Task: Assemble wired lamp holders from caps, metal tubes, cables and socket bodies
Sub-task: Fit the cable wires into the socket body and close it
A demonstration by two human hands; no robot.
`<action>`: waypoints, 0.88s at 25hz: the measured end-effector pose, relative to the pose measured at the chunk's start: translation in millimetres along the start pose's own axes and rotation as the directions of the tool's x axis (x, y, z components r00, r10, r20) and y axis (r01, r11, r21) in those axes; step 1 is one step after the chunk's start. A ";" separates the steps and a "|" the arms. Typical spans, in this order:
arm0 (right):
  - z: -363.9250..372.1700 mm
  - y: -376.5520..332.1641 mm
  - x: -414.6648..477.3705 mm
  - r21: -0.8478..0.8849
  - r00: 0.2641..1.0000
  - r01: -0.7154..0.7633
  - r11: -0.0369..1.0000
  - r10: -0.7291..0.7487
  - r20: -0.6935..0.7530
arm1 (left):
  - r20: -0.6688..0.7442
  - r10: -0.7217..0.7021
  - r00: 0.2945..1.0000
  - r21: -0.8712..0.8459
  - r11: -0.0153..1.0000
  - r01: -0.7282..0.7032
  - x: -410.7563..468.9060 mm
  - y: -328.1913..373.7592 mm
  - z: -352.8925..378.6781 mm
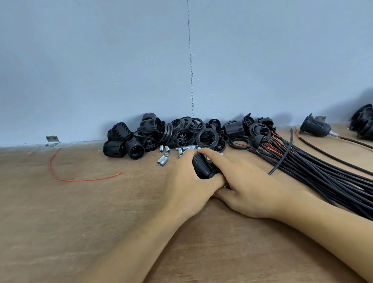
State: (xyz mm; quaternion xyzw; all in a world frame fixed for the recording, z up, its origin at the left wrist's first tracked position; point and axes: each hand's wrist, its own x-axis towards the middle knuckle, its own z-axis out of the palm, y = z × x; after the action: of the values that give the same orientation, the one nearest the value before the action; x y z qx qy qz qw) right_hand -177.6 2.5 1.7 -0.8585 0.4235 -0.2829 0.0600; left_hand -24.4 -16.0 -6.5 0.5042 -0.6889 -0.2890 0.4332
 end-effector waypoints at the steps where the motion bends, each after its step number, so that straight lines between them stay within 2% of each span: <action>1: 0.4 -0.2 0.1 -0.009 1.000 0.000 1.000 0.000 0.001 | 0.002 0.005 1.000 -0.004 1.000 -0.005 0.0 -0.5 0.1; 5: -3.6 -0.1 1.5 -0.013 1.000 -0.024 1.000 0.024 -0.012 | 0.009 0.022 1.000 -0.088 0.996 -0.021 -2.0 -0.2 0.7; 8: -5.3 2.7 2.3 0.024 0.999 -0.047 0.999 0.047 -0.018 | -0.062 0.000 0.998 -0.106 0.994 -0.007 -3.2 1.7 6.6; 11: -3.1 5.6 3.3 0.138 0.992 -0.111 0.984 0.118 -0.043 | -0.116 0.011 0.993 -0.112 0.993 -0.024 -3.8 3.8 9.2; 14: -3.2 8.7 3.0 0.242 0.976 -0.188 0.952 0.208 -0.057 | -0.087 0.050 0.995 -0.180 0.981 -0.065 -4.9 5.4 5.8; 17: -3.3 11.7 1.4 0.190 0.978 -0.189 0.963 0.202 -0.054 | -0.009 0.086 0.996 -0.255 0.963 -0.085 -5.6 4.5 0.1; 19: -4.7 13.1 1.6 0.191 0.970 -0.215 0.958 0.231 -0.069 | 0.033 0.117 0.993 -0.241 0.965 -0.106 -5.4 3.0 -0.9; 22: -7.7 13.1 2.0 0.255 0.966 -0.234 0.938 0.254 -0.050 | 0.000 0.130 0.992 -0.111 0.985 -0.129 -4.3 -0.5 0.8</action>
State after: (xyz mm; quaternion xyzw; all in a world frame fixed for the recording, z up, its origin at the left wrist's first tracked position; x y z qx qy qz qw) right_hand -189.8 -6.3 4.5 -0.7728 0.4903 -0.3589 0.1833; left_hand -24.4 -12.1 -8.6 0.4326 -0.7048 -0.2999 0.4756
